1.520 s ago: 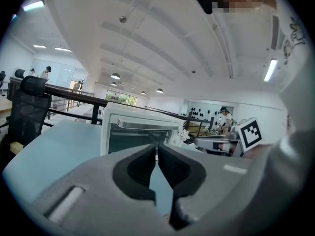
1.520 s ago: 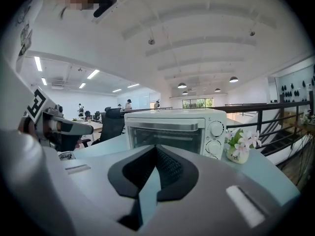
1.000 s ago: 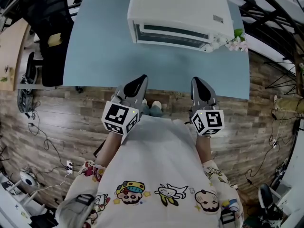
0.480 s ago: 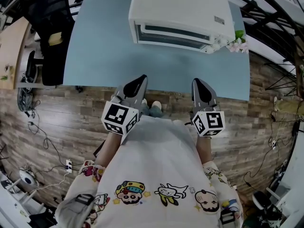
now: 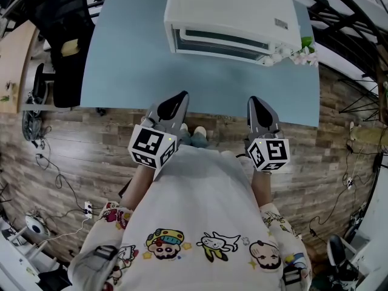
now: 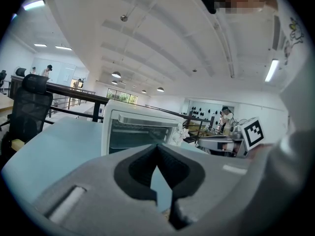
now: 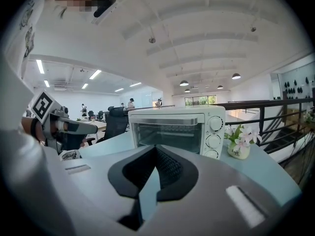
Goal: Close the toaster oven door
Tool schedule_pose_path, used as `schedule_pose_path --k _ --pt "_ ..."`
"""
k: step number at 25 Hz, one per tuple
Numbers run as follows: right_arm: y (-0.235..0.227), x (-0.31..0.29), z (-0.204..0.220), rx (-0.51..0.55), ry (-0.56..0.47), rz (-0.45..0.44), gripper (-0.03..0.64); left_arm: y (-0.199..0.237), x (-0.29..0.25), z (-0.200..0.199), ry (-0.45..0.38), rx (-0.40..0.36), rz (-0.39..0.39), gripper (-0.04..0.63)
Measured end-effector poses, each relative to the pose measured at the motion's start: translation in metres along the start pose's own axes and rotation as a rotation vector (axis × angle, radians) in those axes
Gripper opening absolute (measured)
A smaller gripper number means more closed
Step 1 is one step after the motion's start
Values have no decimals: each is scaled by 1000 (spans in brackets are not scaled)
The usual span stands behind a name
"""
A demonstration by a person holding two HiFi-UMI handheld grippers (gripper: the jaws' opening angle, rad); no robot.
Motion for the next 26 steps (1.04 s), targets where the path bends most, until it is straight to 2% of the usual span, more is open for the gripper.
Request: schedule_pose_path --k 26 --pt "1 -3 2 -4 1 -8 8 12 1 -1 -2 7 -31 0"
Point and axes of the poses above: the fingertips, and each gripper's own axes: x backward along the fingers, y to its left, z out of its underside, the point moved 1 cm from there along x, backward along the fingers, and after that the axes turned 9 degrees about x, right-handed, at the moved point
